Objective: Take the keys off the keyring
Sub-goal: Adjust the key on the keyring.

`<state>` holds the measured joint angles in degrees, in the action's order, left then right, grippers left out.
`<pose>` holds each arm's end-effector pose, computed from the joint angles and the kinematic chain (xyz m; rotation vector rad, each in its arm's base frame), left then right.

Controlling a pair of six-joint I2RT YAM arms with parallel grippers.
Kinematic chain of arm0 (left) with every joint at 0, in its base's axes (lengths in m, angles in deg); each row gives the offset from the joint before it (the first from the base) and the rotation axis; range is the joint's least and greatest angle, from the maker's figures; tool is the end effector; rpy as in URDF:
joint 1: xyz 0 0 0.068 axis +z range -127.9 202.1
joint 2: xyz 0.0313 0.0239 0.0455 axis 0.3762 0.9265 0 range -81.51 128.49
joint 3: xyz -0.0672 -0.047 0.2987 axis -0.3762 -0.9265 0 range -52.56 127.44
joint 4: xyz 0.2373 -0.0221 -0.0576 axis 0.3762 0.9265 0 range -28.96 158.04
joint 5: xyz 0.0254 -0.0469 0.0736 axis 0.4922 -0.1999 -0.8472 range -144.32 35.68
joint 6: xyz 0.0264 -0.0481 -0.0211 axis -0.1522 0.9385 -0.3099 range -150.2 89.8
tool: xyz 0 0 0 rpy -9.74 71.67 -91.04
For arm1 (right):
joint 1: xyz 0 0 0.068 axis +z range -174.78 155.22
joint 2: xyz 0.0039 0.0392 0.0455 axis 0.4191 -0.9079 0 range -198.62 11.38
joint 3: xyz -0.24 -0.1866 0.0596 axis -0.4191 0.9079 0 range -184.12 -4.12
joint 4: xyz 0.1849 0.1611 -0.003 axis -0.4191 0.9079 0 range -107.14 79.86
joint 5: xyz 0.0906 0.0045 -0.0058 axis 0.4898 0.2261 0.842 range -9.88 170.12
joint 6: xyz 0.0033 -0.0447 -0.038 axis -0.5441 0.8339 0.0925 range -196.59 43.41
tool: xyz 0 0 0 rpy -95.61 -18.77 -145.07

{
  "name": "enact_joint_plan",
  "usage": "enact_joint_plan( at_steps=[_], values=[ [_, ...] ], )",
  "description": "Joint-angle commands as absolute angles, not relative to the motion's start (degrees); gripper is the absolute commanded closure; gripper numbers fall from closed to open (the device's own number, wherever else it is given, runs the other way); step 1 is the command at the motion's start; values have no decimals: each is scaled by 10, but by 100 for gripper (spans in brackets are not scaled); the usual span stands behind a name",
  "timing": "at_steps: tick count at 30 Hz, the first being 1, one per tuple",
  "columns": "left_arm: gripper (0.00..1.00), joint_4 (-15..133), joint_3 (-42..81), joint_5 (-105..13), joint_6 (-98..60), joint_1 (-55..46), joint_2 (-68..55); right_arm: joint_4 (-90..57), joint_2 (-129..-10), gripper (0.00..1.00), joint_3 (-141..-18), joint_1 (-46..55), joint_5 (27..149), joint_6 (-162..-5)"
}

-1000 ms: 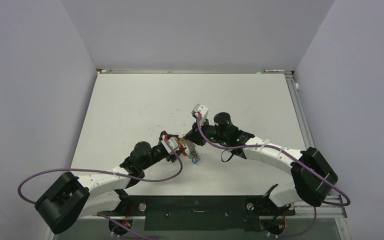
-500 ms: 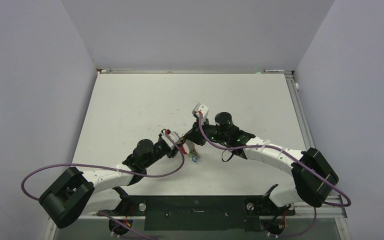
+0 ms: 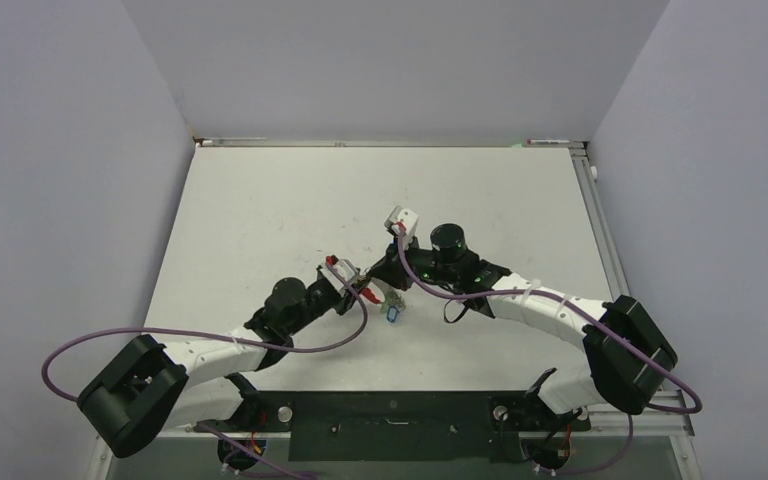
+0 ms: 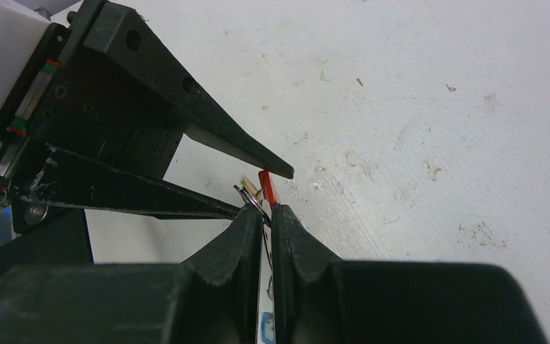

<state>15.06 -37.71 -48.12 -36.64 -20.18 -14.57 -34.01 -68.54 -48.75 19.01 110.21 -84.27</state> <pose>0.1483 -0.1411 0.2364 0.7792 1.5197 -0.5597 0.1966 0.2180 0.2933 -0.9716 1.7511 1.0914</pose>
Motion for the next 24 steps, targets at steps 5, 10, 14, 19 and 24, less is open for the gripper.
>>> enact_joint_plan(
  at_steps=[5, 10, 14, 19, 24],
  values=[
    [82, 186, -360, -457, -389, -163, -179, -373, -672, 95, -493, 159, 1156, -828],
    [97, 197, -365, -386, -433, -158, -215, -372, -685, 95, -496, 143, 1227, -795],
    [100, 226, -355, -354, -444, -158, -236, -372, -691, 95, -496, 134, 1271, -771],
    [100, 293, -326, -327, -421, -143, -255, -382, -697, 95, -492, 118, 1312, -725],
    [100, 381, -299, -244, -423, -139, -283, -397, -704, 95, -496, 110, 1324, -727]
  ],
)
